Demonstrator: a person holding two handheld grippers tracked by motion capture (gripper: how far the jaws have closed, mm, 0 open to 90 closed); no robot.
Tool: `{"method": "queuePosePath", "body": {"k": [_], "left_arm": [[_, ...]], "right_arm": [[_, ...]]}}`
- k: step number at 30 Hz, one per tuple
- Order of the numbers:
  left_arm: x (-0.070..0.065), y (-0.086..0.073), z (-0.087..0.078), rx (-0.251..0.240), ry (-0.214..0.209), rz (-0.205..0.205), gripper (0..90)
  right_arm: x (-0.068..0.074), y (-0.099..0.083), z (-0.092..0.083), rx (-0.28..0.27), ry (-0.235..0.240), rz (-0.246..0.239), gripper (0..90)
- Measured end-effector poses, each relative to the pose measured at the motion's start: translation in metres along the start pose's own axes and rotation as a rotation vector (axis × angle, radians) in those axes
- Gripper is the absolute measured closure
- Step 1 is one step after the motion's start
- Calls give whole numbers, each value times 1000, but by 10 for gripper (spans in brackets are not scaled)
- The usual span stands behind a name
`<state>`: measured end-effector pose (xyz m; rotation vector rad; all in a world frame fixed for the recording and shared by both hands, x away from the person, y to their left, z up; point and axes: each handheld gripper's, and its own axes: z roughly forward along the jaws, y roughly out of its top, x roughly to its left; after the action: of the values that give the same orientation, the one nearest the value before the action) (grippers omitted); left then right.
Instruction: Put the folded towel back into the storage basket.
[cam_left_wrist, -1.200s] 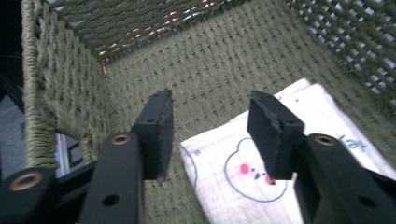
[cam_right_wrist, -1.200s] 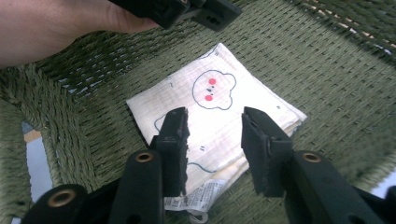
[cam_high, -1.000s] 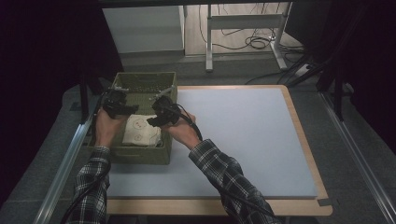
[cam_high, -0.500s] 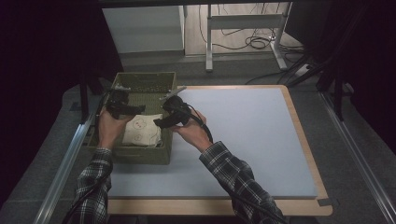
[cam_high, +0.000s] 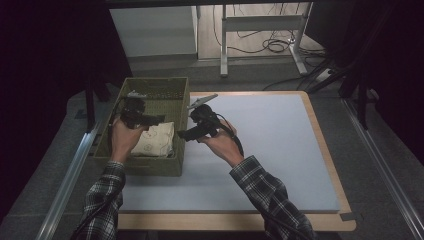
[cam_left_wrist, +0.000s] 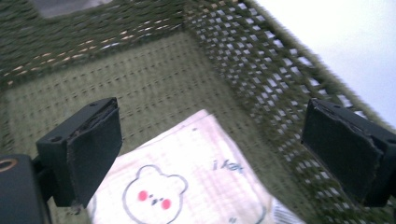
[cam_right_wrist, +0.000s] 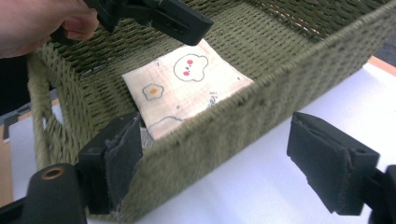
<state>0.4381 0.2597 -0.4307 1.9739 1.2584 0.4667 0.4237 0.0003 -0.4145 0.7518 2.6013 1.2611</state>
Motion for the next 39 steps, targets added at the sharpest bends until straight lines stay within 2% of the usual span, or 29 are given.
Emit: {"method": "queuePosePath", "body": {"k": [2, 3, 6, 12, 19, 29, 33, 39], "left_arm": [[-7, 1, 2, -2, -18, 13, 43], [-7, 1, 2, -2, -18, 13, 42], [-19, 1, 6, 3, -23, 31, 31], [-36, 4, 5, -6, -51, 61, 18], [-61, 6, 4, -13, -98, 88, 13], [-107, 11, 4, -11, -154, 172, 13], [-128, 11, 3, -17, -174, 204, 13], [-160, 5, 6, -30, -203, 228, 3]], "right_arm": [[-3, -4, -6, -2, 4, 2, 161], [-4, -7, -9, -2, 3, 4, 156], [-8, -15, -18, -2, 6, 3, 131], [-15, -33, -37, 4, -14, -9, 108], [-25, -56, -59, 6, -35, 15, 81], [-34, -85, -88, 3, -74, 28, 67], [-34, -97, -100, 7, -99, 15, 64], [-35, -114, -121, 0, -126, 17, 61]]}}
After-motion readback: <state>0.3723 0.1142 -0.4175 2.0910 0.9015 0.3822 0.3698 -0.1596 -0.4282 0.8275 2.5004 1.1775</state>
